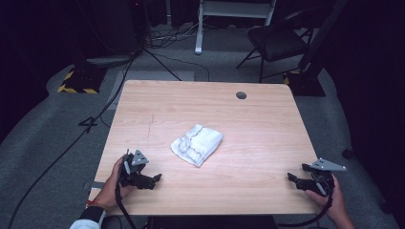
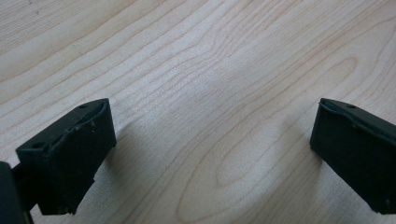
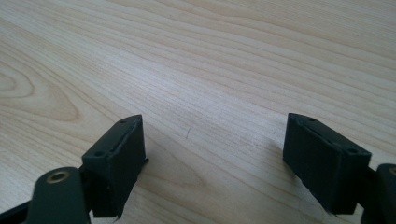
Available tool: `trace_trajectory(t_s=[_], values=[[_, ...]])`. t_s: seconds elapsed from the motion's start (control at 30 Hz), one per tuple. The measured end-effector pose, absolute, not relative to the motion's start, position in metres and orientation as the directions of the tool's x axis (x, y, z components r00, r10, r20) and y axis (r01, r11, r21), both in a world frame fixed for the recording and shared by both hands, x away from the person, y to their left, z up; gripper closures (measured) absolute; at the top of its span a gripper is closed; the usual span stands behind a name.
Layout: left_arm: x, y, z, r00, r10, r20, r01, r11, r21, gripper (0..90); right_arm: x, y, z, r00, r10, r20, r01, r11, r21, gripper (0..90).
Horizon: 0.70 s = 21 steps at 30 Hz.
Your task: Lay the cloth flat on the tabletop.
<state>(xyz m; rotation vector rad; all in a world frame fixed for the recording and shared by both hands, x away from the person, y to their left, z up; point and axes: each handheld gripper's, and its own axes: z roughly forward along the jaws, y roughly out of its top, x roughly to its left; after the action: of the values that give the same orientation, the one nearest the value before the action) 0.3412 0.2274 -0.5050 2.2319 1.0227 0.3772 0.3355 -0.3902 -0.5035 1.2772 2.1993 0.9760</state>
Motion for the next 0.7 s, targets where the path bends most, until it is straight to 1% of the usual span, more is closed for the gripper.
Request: trace_trajectory(t_s=[0.23, 0.3, 0.33, 0.37, 0.5, 0.53, 0.57, 0.67, 0.7], values=[[0.342, 0.228, -0.505, 0.666, 0.746, -0.015, 0.566, -0.493, 0.661, 0.3, 0.336, -0.389, -0.502, -0.518, 0.855, -0.005, 0.577, 0.354, 0.736, 21.4], [0.342, 0.228, -0.505, 0.672, 0.740, -0.016, 0.562, -0.496, 0.662, 0.3, 0.336, -0.388, -0.501, -0.531, 0.847, -0.013, 0.572, 0.370, 0.732, 22.9], [0.343, 0.229, -0.505, 0.675, 0.738, -0.019, 0.563, -0.497, 0.661, 0.3, 0.337, -0.387, -0.501, -0.532, 0.846, -0.028, 0.566, 0.380, 0.732, 25.9], [0.344, 0.229, -0.505, 0.683, 0.730, -0.015, 0.556, -0.507, 0.659, 0.3, 0.337, -0.382, -0.498, -0.542, 0.839, -0.052, 0.542, 0.397, 0.741, 29.5], [0.345, 0.225, -0.506, 0.675, 0.738, -0.019, 0.560, -0.494, 0.665, 0.3, 0.342, -0.367, -0.489, -0.583, 0.808, -0.084, 0.511, 0.445, 0.735, 31.5], [0.347, 0.223, -0.505, 0.681, 0.732, -0.020, 0.557, -0.501, 0.662, 0.3, 0.348, -0.354, -0.480, -0.616, 0.780, -0.113, 0.474, 0.481, 0.737, 33.7], [0.347, 0.223, -0.505, 0.681, 0.732, -0.020, 0.557, -0.501, 0.662, 0.3, 0.351, -0.346, -0.476, -0.631, 0.766, -0.123, 0.453, 0.493, 0.743, 34.5], [0.351, 0.218, -0.505, 0.694, 0.720, -0.017, 0.547, -0.512, 0.662, 0.4, 0.364, -0.319, -0.461, -0.664, 0.737, -0.124, 0.412, 0.500, 0.762, 36.2], [0.354, 0.217, -0.505, 0.695, 0.719, -0.017, 0.546, -0.513, 0.662, 0.4, 0.364, -0.319, -0.461, -0.664, 0.737, -0.124, 0.412, 0.500, 0.762, 36.2]])
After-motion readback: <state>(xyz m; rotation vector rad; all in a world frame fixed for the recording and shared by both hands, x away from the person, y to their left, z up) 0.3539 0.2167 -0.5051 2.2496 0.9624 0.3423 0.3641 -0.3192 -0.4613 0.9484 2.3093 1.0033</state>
